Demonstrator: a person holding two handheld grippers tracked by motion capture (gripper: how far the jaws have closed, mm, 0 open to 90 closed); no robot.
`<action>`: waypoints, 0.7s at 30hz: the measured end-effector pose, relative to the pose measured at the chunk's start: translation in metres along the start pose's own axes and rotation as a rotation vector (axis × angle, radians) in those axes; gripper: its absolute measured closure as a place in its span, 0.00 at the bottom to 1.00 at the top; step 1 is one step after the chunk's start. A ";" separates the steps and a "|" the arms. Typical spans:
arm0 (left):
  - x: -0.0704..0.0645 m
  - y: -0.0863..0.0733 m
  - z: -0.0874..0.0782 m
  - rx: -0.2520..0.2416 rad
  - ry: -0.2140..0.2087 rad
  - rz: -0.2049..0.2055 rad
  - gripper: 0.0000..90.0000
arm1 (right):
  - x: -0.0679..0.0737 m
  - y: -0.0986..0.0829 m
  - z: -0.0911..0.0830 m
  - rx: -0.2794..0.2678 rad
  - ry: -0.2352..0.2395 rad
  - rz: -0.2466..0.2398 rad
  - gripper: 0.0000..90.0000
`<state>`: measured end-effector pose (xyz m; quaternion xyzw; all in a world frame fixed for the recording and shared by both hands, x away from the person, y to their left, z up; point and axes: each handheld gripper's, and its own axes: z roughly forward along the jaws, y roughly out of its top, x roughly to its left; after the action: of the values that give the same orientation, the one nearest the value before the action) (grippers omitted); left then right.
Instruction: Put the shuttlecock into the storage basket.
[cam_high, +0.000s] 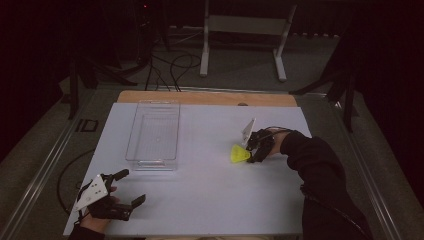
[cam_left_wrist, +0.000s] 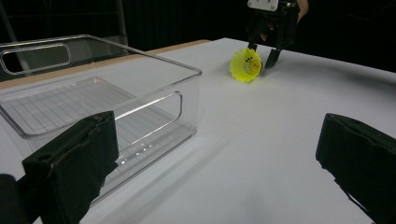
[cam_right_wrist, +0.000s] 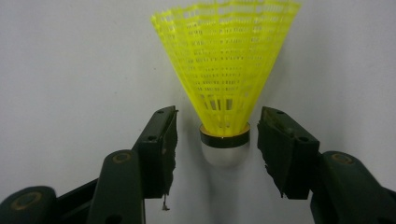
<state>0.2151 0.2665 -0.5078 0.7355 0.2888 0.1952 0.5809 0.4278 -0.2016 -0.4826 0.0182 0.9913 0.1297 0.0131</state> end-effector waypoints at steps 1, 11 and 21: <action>0.000 0.000 0.000 0.000 0.000 0.000 0.00 | 0.000 0.000 0.001 0.001 0.000 0.000 0.54; 0.000 0.000 0.000 0.001 -0.001 0.000 0.00 | -0.002 0.000 0.006 0.028 0.002 -0.007 0.60; 0.000 0.000 0.000 0.000 -0.003 -0.001 0.00 | -0.003 0.000 0.008 0.044 -0.004 -0.017 0.69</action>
<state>0.2151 0.2662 -0.5080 0.7358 0.2881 0.1937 0.5814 0.4313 -0.2001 -0.4901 0.0103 0.9940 0.1079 0.0156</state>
